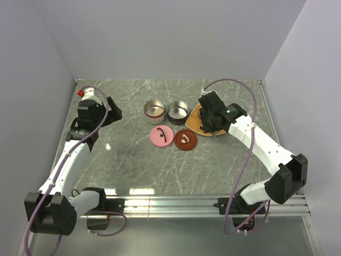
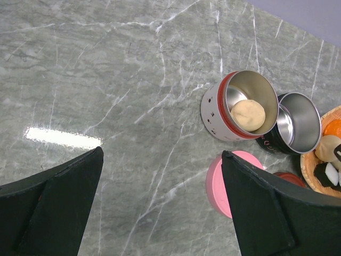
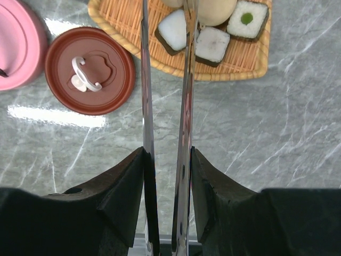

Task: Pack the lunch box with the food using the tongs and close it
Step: Pick up the food using the clamp, then place the food into the lunch box, then pick up the food using the clamp, then place the food into the lunch box

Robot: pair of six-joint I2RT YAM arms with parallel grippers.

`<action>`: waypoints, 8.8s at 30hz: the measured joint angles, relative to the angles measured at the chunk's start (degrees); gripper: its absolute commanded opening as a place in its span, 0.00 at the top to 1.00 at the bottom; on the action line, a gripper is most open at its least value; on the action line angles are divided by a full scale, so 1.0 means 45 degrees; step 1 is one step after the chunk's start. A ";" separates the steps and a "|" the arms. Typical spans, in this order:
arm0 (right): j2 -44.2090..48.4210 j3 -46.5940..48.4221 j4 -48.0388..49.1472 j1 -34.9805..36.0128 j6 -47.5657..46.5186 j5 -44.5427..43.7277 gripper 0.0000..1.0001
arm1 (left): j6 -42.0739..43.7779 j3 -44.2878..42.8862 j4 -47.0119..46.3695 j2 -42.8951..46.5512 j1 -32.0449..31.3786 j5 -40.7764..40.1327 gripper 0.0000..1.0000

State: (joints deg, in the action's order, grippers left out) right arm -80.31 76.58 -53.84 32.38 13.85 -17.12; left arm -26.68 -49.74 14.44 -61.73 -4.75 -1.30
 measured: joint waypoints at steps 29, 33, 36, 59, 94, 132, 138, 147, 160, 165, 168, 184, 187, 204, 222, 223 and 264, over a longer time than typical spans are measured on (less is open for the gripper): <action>-0.1185 0.2477 -0.0617 0.0083 -0.0437 -0.0369 0.87 | 0.0005 0.0005 0.0000 0.0000 0.0000 0.0000 0.01; -0.1277 0.4221 -0.0826 0.0228 -0.0491 -0.0024 0.87 | 0.0005 0.0005 0.0000 0.0000 0.0000 0.0000 0.01; -0.1486 0.5047 -0.0763 0.0427 -0.0491 0.0695 0.87 | 0.0005 0.0005 0.0000 0.0000 0.0000 0.0000 0.01; -0.4639 0.6562 0.0219 0.2249 -0.0578 0.3672 0.80 | 0.0005 0.0005 0.0010 0.0000 0.0000 -0.0005 0.01; -0.3041 0.4755 0.0287 0.1948 -0.0656 0.1681 0.56 | 0.0005 0.0078 -0.0024 0.0083 0.0000 -0.0005 0.01; 0.0962 -0.1365 0.0359 -0.1967 -0.0369 -0.0214 0.53 | -0.0039 0.0291 -0.0034 0.0087 0.0000 0.0146 0.01; 0.0942 -0.1365 0.0792 -0.2055 -0.0408 0.0219 0.54 | -0.0039 0.0291 -0.0034 0.0087 0.0000 0.0146 0.01; 0.0869 -0.1375 0.0908 -0.2064 -0.0432 0.0379 0.55 | -0.0039 0.0291 -0.0039 0.0087 0.0000 0.0146 0.01; 0.0869 -0.2225 0.1127 -0.2069 -0.0389 0.0418 0.56 | -0.0039 0.0291 -0.0039 0.0087 0.0000 0.0141 0.01; 0.0801 -0.2288 0.1277 -0.2161 -0.0389 0.0529 0.64 | -0.0039 0.0291 -0.0034 0.0087 0.0000 0.0141 0.01; 0.0665 -0.2288 0.1399 -0.2205 -0.0389 0.0661 0.77 | -0.0039 0.0291 -0.0034 0.0092 0.0000 0.0141 0.01; 0.0481 -0.1205 0.0865 -0.2263 -0.0447 0.0923 0.90 | -0.0039 0.0291 -0.0034 0.0175 0.0000 0.0141 0.01; 0.0491 -0.0491 0.0719 -0.2263 -0.0534 0.0908 0.89 | -0.0039 0.0296 -0.0039 0.0223 0.0000 0.0141 0.00; 0.0228 -0.0117 0.0418 -0.2263 -0.0714 0.1025 0.55 | -0.0039 0.0359 -0.0029 0.0257 0.0000 0.0141 0.01; 0.0219 -0.1107 0.0957 -0.2268 -0.0563 0.1904 0.54 | -0.0039 0.0359 -0.0019 0.0257 0.0000 0.0141 0.00; 0.0214 -0.1112 0.1010 -0.2268 -0.0539 0.1962 0.55 | -0.0039 0.0359 -0.0019 0.0257 0.0000 0.0141 0.01; -0.3929 0.5615 -0.0102 0.1404 -0.0486 0.3551 0.81 | -0.0034 0.0359 0.0000 0.0257 0.0000 0.0141 0.00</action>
State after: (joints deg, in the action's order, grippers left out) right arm -98.00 101.84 -54.30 38.70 11.66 -1.15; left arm -26.83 -48.12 14.44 -60.58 -4.75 -0.67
